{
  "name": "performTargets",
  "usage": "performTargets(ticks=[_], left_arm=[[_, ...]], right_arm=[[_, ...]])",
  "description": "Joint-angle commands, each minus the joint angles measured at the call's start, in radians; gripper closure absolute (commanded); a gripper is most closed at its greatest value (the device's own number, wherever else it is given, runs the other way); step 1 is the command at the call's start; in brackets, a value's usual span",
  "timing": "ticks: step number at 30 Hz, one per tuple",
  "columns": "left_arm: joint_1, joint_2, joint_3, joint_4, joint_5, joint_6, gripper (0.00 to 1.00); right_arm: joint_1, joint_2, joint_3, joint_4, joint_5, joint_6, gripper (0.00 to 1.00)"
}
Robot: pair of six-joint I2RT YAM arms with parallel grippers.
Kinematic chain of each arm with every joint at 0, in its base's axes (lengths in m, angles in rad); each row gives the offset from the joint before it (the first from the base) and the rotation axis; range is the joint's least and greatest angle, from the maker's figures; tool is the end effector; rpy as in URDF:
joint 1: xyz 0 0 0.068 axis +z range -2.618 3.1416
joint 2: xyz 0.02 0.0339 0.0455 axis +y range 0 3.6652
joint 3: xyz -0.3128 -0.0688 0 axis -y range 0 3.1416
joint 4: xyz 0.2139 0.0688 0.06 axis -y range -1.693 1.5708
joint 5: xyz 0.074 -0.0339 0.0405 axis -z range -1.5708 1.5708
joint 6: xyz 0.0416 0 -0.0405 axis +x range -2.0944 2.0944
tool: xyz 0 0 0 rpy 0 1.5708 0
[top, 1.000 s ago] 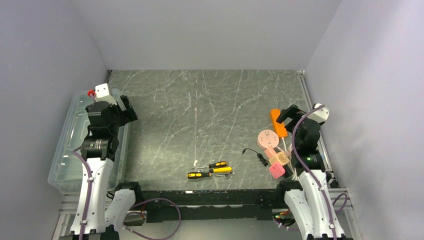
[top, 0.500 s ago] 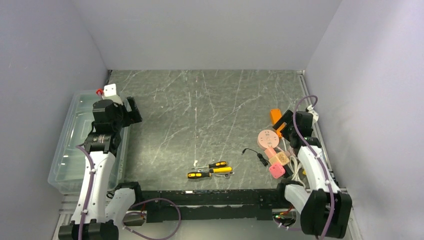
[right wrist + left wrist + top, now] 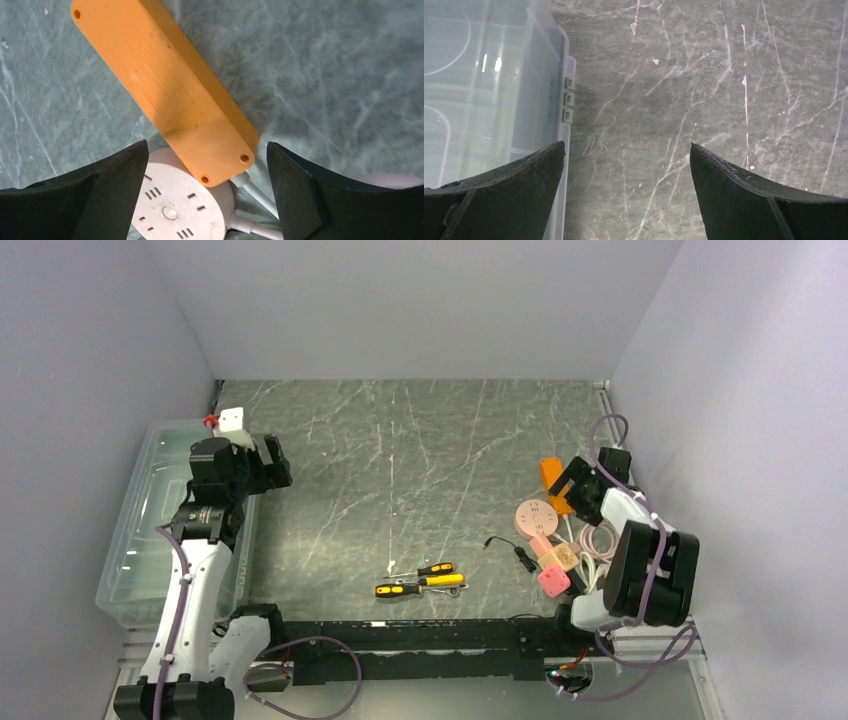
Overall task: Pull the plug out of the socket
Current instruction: Move the socket to the center of the board.
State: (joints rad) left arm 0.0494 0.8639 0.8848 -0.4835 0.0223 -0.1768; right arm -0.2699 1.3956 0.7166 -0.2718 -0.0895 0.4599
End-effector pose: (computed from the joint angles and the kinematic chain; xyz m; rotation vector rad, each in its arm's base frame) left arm 0.1328 0.0056 0.3642 -0.2157 2.0233 -0.1028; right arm 0.2291 -0.0595 0.2399 0.8677 2.3729 0.1894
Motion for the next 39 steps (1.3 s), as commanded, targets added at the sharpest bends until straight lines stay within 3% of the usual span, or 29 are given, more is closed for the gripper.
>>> performTargets(ticks=[1,8,13,18,25,30,39], left_arm=[[-0.018,0.007,0.005,0.021,0.041,0.021,0.01],[-0.029,0.033,0.013,0.009,0.055,0.021,0.01],[-0.036,0.050,0.019,0.002,0.065,0.018,0.01],[-0.037,0.066,0.024,-0.006,0.069,0.017,0.01],[-0.037,0.093,0.031,-0.015,0.071,0.015,0.01],[-0.037,0.101,0.032,-0.018,0.082,0.012,0.01],[-0.037,0.113,0.037,-0.025,0.090,0.011,0.01]], right_arm=[[0.009,0.070,0.075,0.051,-0.106,-0.065,0.09],[0.099,0.133,0.141,0.027,-0.070,-0.102,0.17],[0.255,0.201,0.207,-0.014,0.025,-0.129,0.23],[0.397,0.261,0.266,-0.012,0.010,-0.098,0.26],[0.528,0.274,0.311,-0.038,0.108,-0.074,0.21],[0.535,0.202,0.266,-0.070,0.207,-0.071,0.14],[0.556,0.038,0.165,-0.160,0.266,-0.057,0.11]])
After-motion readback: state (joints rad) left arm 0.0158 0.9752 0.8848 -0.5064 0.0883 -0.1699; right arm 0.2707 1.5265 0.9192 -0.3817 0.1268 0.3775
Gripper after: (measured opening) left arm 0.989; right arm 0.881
